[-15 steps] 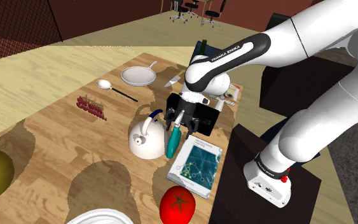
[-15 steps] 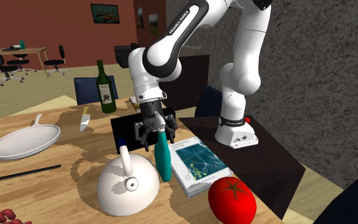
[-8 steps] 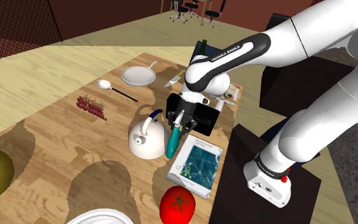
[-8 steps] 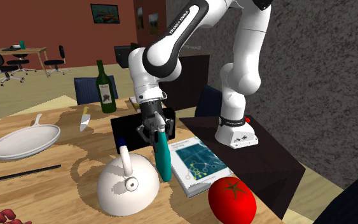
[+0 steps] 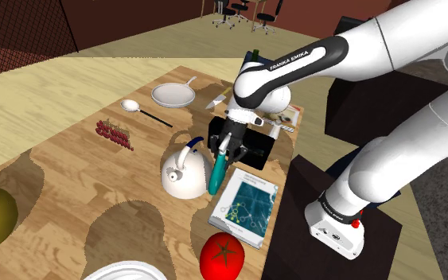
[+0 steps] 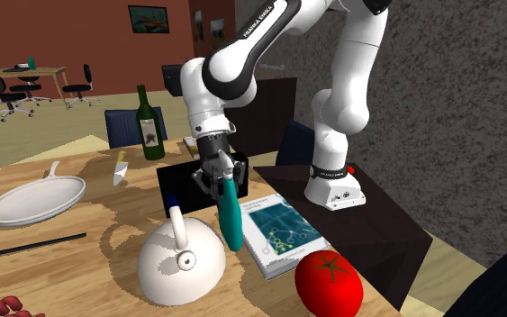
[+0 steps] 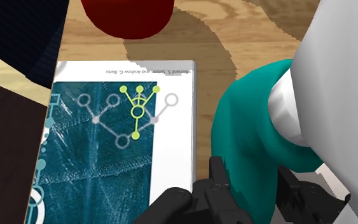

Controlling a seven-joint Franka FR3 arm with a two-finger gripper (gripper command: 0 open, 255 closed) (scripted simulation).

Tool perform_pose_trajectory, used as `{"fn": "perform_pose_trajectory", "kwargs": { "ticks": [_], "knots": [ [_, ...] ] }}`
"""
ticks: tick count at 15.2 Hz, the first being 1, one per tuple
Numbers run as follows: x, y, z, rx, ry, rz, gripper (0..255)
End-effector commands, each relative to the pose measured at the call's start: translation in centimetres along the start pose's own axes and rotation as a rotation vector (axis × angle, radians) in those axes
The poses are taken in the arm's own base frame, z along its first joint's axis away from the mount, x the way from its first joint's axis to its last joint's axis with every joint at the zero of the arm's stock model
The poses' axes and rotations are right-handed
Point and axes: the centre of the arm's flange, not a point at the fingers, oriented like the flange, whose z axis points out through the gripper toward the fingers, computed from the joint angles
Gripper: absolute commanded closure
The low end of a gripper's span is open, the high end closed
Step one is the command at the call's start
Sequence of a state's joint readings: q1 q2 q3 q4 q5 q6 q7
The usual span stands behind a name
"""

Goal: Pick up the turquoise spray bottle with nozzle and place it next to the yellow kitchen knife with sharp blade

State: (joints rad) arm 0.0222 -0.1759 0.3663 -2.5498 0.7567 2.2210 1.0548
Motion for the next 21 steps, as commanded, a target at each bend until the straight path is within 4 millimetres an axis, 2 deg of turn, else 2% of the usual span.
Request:
{"fn": "perform_pose_trajectory", "kwargs": {
  "ticks": [1,21],
  "knots": [
    [-0.5,0.1,-0.9,0.000,0.000,0.000,255],
    [-5.7,0.2,-10.1,0.000,0.000,0.000,255]
  ]
}}
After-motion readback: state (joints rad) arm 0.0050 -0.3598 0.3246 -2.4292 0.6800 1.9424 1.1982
